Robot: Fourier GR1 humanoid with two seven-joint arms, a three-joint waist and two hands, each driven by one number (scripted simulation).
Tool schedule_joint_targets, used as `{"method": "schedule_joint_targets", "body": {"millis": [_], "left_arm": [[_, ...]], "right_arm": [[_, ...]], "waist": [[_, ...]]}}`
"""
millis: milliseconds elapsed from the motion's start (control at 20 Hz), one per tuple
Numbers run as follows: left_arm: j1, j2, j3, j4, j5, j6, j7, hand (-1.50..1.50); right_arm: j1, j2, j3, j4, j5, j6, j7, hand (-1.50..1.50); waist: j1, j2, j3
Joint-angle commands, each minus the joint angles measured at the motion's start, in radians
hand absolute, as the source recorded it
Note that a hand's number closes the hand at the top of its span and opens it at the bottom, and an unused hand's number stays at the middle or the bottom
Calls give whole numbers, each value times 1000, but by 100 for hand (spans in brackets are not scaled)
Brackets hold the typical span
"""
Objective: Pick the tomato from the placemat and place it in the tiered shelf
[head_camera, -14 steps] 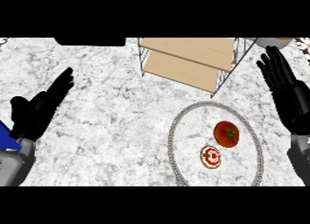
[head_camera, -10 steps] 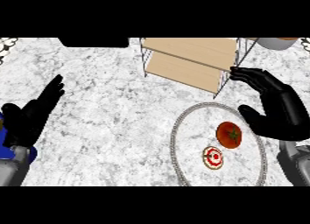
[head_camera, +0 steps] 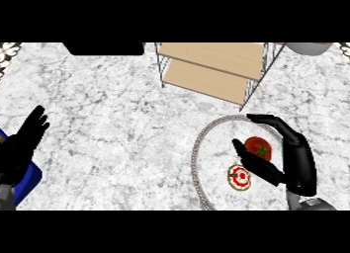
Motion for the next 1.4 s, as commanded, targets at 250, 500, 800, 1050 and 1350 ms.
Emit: {"method": "schedule_joint_targets", "body": {"millis": [250, 500, 800, 1050, 1350], "left_arm": [[83, -14, 30, -36, 1, -24, -32, 0], [84, -24, 30, -11, -15, -15, -45, 0], [55, -12, 43, 10, -5, -38, -37, 0], [28, -39, 27, 39, -29, -37, -55, 0], [37, -57, 53, 64, -38, -59, -71, 0]], "right_arm": [[257, 5, 188, -177, 414, -226, 185, -150], [332, -180, 104, -301, 602, -110, 446, -150], [285, -314, 142, -346, 769, 228, 711, -150], [205, -329, 203, -448, 859, 492, 925, -150], [27, -215, 221, -400, 902, 710, 1048, -150]], "waist": [[-5, -5, 0], [-21, -5, -3], [4, 3, -5], [3, 3, -1], [8, 3, 2]]}}
